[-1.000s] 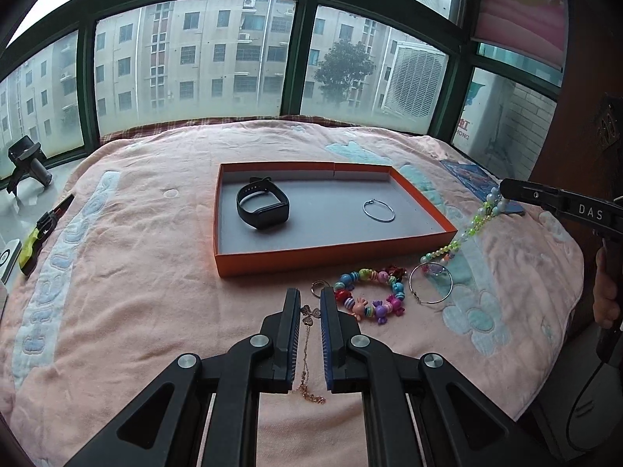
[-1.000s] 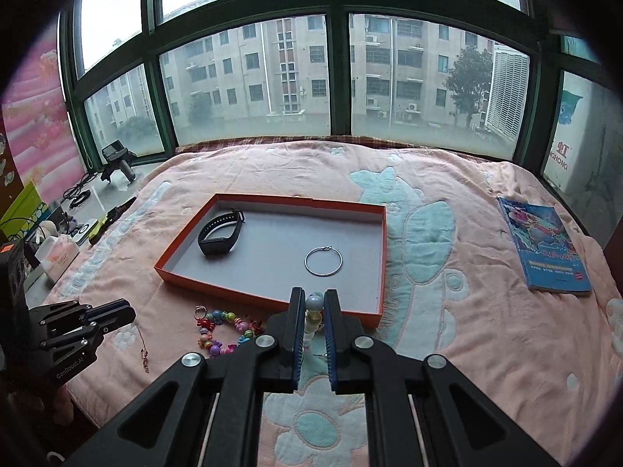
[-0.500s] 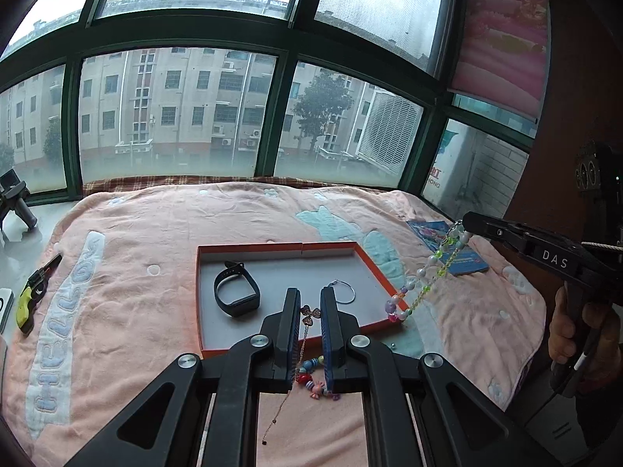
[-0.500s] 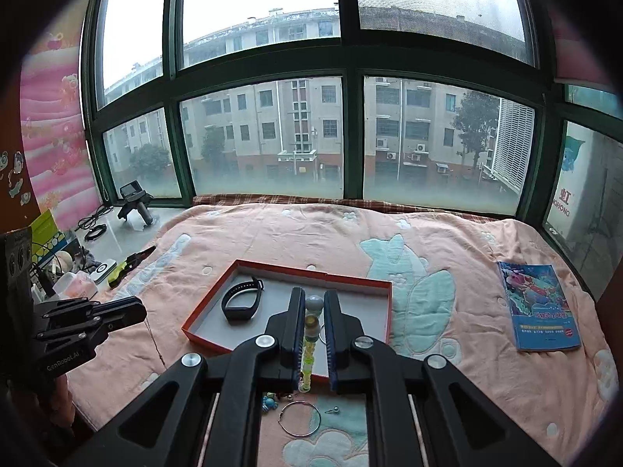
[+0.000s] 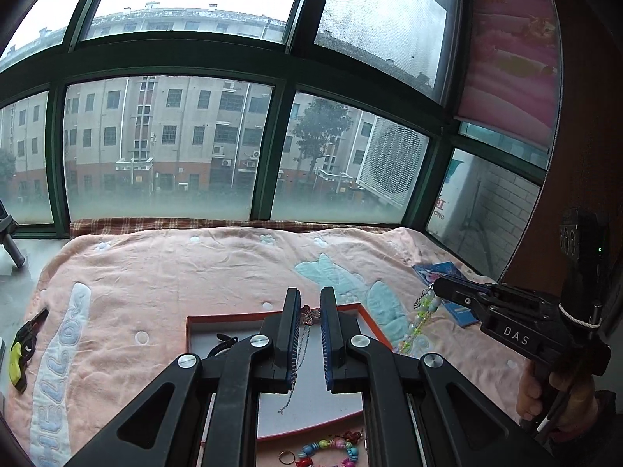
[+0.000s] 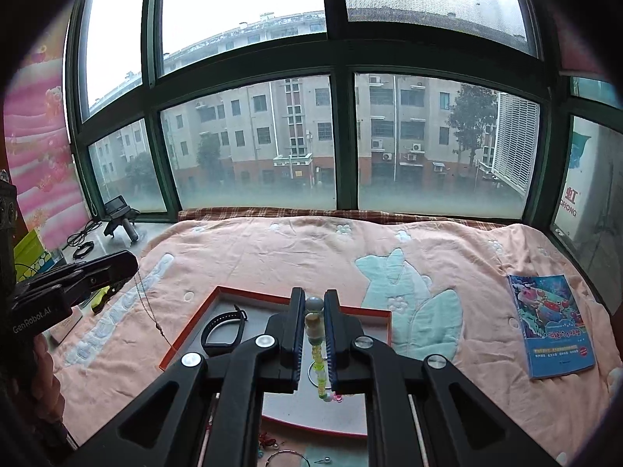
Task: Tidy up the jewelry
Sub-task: 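Carry the chain and bead bracelet over the orange tray with both tools, then lower the chain and bead bracelet into the tray and open both tools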
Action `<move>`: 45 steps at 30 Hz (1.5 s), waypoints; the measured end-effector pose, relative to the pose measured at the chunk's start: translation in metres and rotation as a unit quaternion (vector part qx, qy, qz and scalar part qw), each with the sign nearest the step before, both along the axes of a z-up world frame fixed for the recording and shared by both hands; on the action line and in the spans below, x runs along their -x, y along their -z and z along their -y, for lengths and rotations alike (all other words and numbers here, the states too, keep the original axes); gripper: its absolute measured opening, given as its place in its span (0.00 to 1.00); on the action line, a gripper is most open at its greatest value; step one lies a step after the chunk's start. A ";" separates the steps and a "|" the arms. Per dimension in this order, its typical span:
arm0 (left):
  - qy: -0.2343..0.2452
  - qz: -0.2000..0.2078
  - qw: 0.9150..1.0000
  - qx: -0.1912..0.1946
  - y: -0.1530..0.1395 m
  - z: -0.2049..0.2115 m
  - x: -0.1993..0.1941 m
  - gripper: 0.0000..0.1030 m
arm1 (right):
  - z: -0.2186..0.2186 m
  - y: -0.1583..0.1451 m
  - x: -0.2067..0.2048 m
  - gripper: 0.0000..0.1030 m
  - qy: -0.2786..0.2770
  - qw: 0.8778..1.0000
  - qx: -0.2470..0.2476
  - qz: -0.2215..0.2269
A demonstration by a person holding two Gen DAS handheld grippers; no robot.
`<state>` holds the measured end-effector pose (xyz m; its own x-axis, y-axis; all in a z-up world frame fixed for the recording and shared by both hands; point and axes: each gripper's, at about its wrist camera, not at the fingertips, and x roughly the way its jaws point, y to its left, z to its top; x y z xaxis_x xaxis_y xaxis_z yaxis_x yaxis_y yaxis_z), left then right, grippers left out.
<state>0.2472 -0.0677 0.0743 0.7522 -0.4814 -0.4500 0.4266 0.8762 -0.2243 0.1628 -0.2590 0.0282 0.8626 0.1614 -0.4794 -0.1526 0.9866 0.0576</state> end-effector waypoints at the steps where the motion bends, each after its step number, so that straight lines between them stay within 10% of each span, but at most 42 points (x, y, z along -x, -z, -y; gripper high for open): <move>1: -0.001 -0.005 1.000 -0.002 0.002 0.002 -0.006 0.10 | 0.001 0.003 -0.003 0.12 0.003 1.000 0.000 -0.003; 33: -0.012 -0.194 0.979 -0.067 0.175 0.035 -0.095 0.12 | 0.006 0.124 -0.062 0.12 0.016 0.983 0.001 -0.183; 39: -0.018 -0.197 0.977 -0.075 0.177 0.038 -0.088 0.39 | 0.005 0.125 -0.062 0.12 0.009 0.982 -0.009 -0.191; 45: -0.002 -0.180 0.981 -0.077 0.157 0.036 -0.062 0.42 | 0.001 0.111 -0.048 0.34 0.006 0.985 0.005 -0.175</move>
<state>0.3093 -0.1037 -0.0828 0.5330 -0.3848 -0.7535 0.3407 0.9128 -0.2251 0.2105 -0.2599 -0.0829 0.6461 0.1462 -0.7491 -0.1144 0.9889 0.0943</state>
